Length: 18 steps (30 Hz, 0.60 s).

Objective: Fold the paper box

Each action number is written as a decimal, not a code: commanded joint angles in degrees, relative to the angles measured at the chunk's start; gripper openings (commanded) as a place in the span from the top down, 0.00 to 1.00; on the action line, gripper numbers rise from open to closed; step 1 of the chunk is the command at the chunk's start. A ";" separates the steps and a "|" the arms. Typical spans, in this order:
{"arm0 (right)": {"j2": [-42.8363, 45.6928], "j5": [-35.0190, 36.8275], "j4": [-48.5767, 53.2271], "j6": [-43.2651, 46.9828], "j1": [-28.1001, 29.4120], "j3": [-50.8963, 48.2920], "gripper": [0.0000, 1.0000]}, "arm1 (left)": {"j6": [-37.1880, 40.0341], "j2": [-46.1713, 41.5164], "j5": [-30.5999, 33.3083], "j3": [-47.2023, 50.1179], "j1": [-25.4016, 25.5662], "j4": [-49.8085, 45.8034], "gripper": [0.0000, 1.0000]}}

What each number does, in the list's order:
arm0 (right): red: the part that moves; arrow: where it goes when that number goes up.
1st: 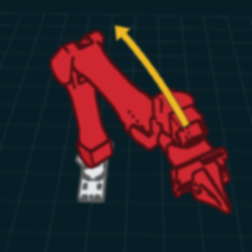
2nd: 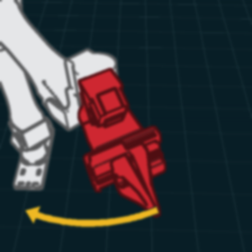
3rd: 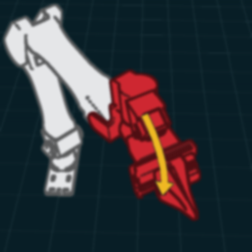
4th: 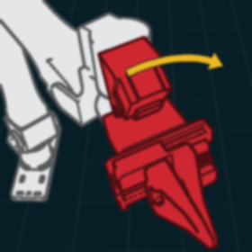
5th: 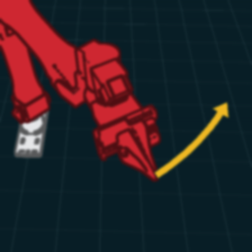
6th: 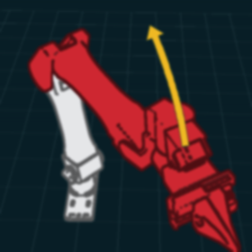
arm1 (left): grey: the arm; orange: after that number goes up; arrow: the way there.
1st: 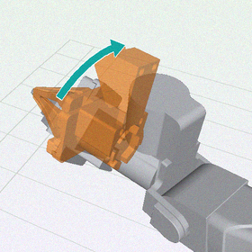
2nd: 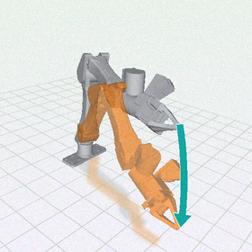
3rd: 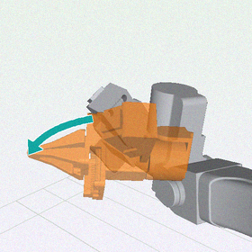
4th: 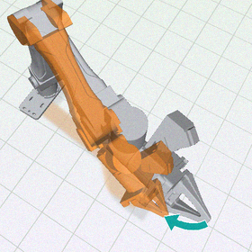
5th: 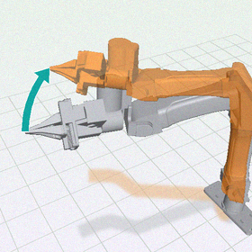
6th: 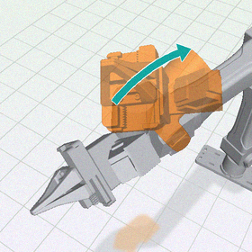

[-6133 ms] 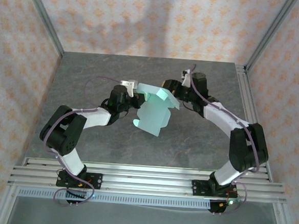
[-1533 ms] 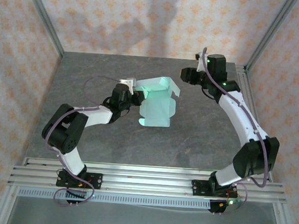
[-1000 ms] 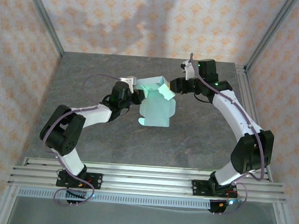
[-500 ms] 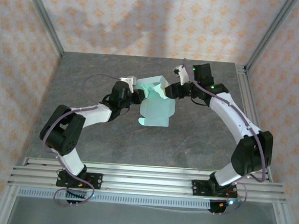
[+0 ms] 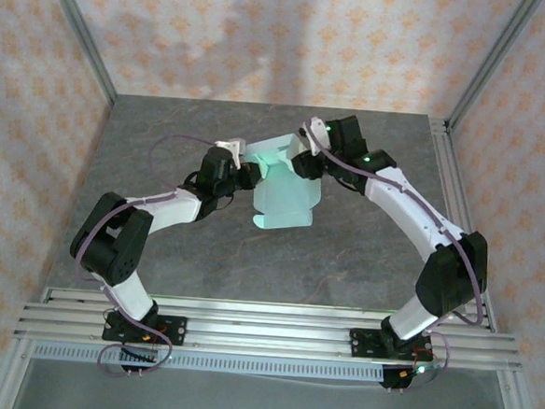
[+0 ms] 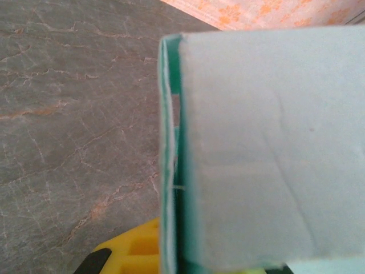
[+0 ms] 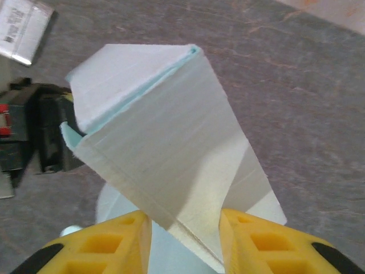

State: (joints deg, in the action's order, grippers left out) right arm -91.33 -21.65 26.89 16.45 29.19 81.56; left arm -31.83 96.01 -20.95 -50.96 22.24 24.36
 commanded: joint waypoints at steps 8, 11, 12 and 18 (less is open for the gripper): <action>-2.52 23.62 -8.57 5.29 7.47 -1.09 0.69 | 0.15 -3.28 -2.60 -0.28 0.65 2.01 1.00; -3.46 27.29 -10.40 6.11 8.75 -1.07 0.74 | 0.11 -3.38 -2.94 -0.21 0.67 2.09 1.00; -3.86 28.53 -10.95 6.28 9.18 -0.98 0.75 | 0.11 -3.37 -3.04 -0.19 0.70 2.09 1.00; -6.55 34.77 -12.53 7.20 11.17 0.27 0.82 | 0.12 -3.80 -3.32 -0.50 0.79 1.75 1.00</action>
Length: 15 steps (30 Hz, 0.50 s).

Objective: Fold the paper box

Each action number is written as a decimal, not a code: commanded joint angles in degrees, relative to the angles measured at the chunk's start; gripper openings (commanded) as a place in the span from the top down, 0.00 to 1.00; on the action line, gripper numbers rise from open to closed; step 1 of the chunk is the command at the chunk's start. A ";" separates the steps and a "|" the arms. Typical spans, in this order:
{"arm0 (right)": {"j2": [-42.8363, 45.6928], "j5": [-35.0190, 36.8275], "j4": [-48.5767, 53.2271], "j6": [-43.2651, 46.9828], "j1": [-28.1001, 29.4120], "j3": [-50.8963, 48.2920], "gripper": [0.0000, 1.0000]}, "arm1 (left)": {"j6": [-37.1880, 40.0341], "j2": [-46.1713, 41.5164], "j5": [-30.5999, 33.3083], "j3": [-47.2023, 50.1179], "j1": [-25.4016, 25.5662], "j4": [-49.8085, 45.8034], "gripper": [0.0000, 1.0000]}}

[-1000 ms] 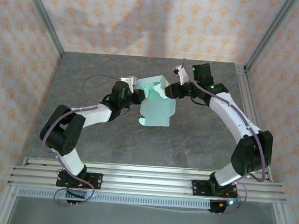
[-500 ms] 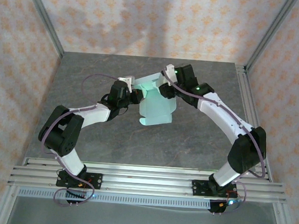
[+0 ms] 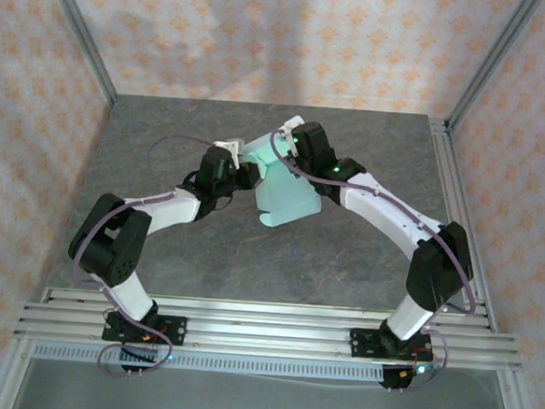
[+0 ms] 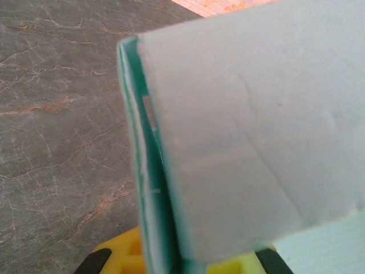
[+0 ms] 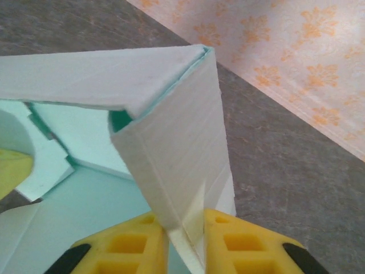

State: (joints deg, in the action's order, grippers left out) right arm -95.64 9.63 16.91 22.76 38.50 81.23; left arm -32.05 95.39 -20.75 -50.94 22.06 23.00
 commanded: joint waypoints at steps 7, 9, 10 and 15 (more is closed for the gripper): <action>-6.26 14.01 -5.41 1.42 3.98 2.43 0.96 | 0.08 -3.12 -3.55 -0.40 1.09 3.03 1.00; -6.94 16.69 -6.54 1.47 4.28 2.54 1.00 | 0.08 -2.96 -3.55 -0.59 1.14 2.93 1.00; -7.28 17.14 -6.54 1.24 4.30 2.76 1.00 | 0.13 -2.94 -3.67 -0.67 1.14 2.92 1.00; -9.06 18.50 -6.04 1.53 4.32 4.33 0.86 | 0.08 -2.67 -3.70 -0.76 1.07 3.01 1.00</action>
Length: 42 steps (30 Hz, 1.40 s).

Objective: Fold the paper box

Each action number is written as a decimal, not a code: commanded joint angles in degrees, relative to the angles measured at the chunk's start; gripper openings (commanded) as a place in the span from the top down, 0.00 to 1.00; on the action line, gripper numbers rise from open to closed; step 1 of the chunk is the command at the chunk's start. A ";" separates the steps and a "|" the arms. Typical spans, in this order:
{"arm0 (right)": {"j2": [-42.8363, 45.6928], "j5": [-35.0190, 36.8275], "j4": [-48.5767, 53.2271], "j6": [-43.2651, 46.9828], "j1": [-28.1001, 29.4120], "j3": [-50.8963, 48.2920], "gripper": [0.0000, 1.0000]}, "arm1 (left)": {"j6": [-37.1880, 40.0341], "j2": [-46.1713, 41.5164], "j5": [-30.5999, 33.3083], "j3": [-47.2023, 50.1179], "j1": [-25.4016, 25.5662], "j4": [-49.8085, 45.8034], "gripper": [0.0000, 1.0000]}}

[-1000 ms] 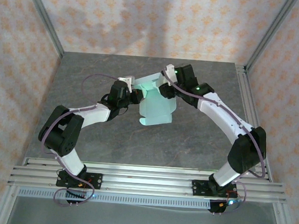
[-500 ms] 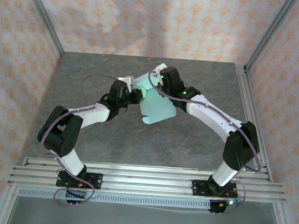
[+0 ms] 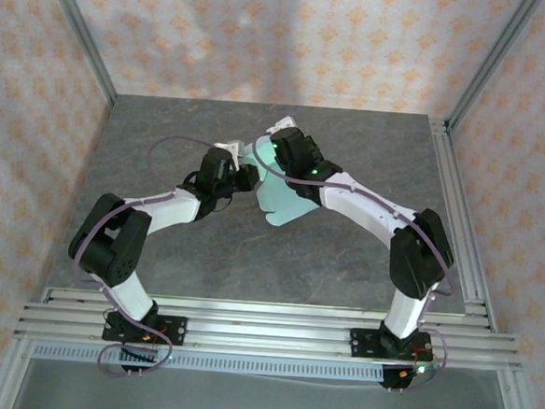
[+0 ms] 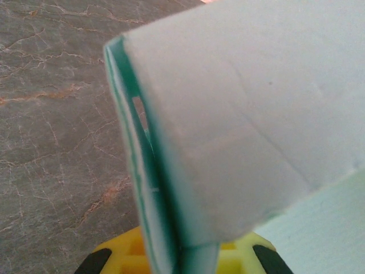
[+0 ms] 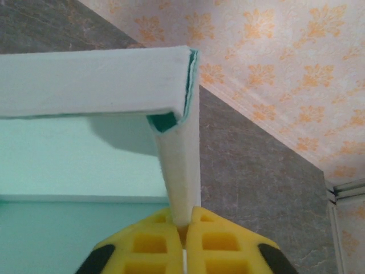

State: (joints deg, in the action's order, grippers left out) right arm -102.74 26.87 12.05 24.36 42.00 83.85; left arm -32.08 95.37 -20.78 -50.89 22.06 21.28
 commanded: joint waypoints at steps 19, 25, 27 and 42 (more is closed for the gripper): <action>-4.86 4.59 -4.29 4.76 0.80 2.45 1.00 | 0.13 -1.88 -3.92 -0.81 1.12 4.45 1.00; -6.15 13.60 -8.19 6.02 1.73 1.34 1.00 | -0.49 -1.46 -4.09 -1.16 1.17 4.74 1.00; -7.47 19.03 -10.88 7.54 2.44 1.42 1.00 | -0.65 -1.21 -4.26 -1.36 1.22 4.91 1.00; -7.63 15.02 -8.80 -2.38 2.48 2.68 0.99 | -0.89 -0.87 -5.47 -3.04 1.18 3.66 1.00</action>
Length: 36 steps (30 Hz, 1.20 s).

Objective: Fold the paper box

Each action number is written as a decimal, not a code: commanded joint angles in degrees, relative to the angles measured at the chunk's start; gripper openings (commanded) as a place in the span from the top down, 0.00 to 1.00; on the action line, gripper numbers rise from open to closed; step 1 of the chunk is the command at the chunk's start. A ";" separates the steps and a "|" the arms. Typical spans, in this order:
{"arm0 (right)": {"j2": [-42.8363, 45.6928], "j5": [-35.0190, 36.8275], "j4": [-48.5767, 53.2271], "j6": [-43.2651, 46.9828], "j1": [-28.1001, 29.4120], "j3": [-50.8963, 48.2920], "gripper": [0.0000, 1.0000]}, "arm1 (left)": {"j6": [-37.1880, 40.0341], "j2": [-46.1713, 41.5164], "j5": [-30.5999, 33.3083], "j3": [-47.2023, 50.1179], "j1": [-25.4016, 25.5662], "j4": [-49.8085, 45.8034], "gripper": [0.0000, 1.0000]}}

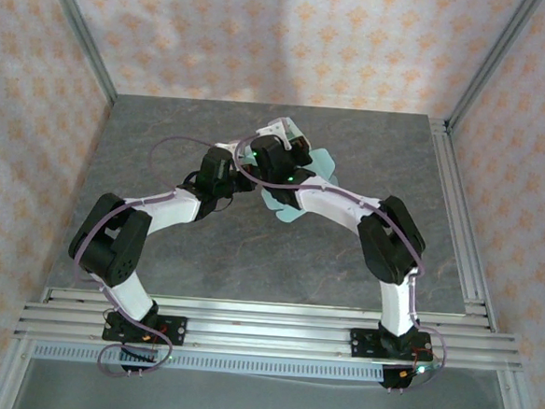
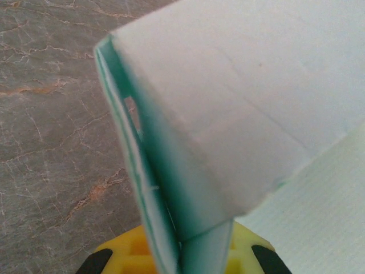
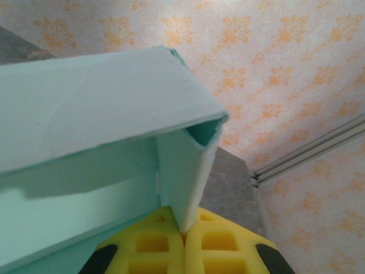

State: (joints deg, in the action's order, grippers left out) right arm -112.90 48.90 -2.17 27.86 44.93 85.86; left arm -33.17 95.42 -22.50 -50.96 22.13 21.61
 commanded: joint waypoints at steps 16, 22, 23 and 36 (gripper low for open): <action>32.72 -60.89 10.75 -4.66 -9.99 -18.48 0.42 | 0.55 0.01 -1.66 -4.13 0.99 -0.40 1.00; 37.79 -73.43 10.77 -5.91 -16.59 -21.53 0.31 | 1.08 0.60 -2.85 -5.03 0.97 -0.64 1.00; 37.79 -76.93 10.98 -6.24 -18.17 -21.63 0.30 | 1.34 0.53 -3.18 -5.11 0.98 -0.69 1.00; 30.84 -86.77 17.59 0.38 -22.05 -15.13 0.29 | 4.57 -0.52 -8.83 -4.79 0.98 -0.08 1.00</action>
State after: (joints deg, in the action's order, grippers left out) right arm -80.77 -34.65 12.51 24.77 23.18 67.46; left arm -31.09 95.72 -28.32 -54.50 22.94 20.27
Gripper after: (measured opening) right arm 0.711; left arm 0.054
